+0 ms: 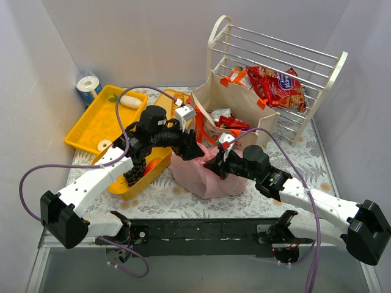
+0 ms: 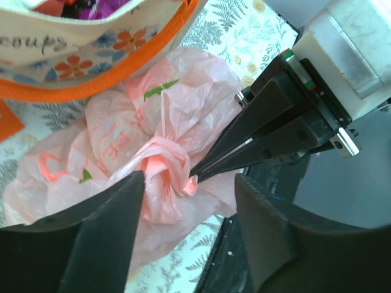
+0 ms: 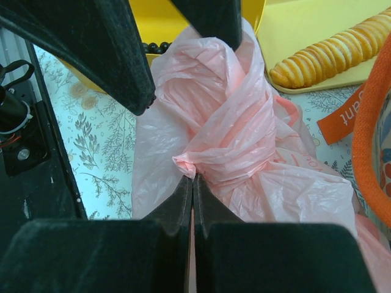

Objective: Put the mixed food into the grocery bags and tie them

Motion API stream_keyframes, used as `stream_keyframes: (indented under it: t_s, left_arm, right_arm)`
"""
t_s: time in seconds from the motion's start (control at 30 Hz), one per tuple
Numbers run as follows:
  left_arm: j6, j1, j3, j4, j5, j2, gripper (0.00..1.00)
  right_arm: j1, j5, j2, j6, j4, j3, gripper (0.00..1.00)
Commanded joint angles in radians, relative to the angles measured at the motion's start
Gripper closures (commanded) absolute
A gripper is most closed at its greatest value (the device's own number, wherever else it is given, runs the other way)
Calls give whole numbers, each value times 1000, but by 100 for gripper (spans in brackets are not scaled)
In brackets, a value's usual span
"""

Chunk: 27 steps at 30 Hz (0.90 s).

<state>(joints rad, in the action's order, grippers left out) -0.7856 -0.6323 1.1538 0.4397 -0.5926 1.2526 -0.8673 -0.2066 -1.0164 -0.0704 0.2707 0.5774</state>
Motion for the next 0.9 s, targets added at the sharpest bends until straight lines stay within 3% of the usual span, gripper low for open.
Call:
stream_keyframes:
  t_s: [0.0, 0.23, 0.4, 0.67, 0.77, 0.87]
  left_arm:
    - [58, -1, 49, -62, -27, -12, 34]
    - [69, -1, -8, -206, -44, -35, 20]
    - [115, -1, 70, -38, 10, 92, 19]
    - [124, -1, 93, 45, -50, 175, 17]
    - [135, -1, 95, 74, -101, 199, 21]
    - [147, -1, 78, 82, -139, 194, 47]
  right_arm:
    - [-9, -22, 9, 14, 30, -7, 99]
    - [-10, -27, 15, 17, 28, -7, 99]
    - [-9, -27, 22, 18, 30, -7, 99]
    - [-12, -25, 21, 21, 27, -4, 99]
    - [-13, -17, 21, 23, 24, -4, 99]
    - [-13, -10, 25, 26, 21, -4, 99]
